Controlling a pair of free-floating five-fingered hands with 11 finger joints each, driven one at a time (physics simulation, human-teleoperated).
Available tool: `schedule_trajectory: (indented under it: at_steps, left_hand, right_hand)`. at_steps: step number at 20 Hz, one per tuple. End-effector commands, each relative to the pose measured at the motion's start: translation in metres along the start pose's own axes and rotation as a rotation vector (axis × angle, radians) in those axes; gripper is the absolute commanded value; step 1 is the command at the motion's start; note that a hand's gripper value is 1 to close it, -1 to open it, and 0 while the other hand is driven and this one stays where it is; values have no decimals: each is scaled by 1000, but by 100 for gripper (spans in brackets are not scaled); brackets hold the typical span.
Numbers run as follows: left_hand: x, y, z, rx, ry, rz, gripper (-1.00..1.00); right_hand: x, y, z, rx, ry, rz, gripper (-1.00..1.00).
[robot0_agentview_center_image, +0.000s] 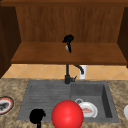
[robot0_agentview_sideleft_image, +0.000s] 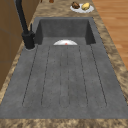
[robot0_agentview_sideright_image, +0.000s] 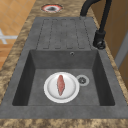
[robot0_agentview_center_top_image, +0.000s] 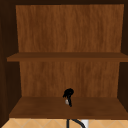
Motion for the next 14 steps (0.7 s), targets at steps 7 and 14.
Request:
schedule_trajectory:
  at_steps: [7, 14]
  left_hand:
    - [0, 0, 0, 0, 0, 0, 0]
    - [0, 0, 0, 0, 0, 0, 0]
  right_hand:
    - [1, -15, -12, 178, -49, -12, 100]
    - [-3, -19, -31, 88, -36, -37, 100]
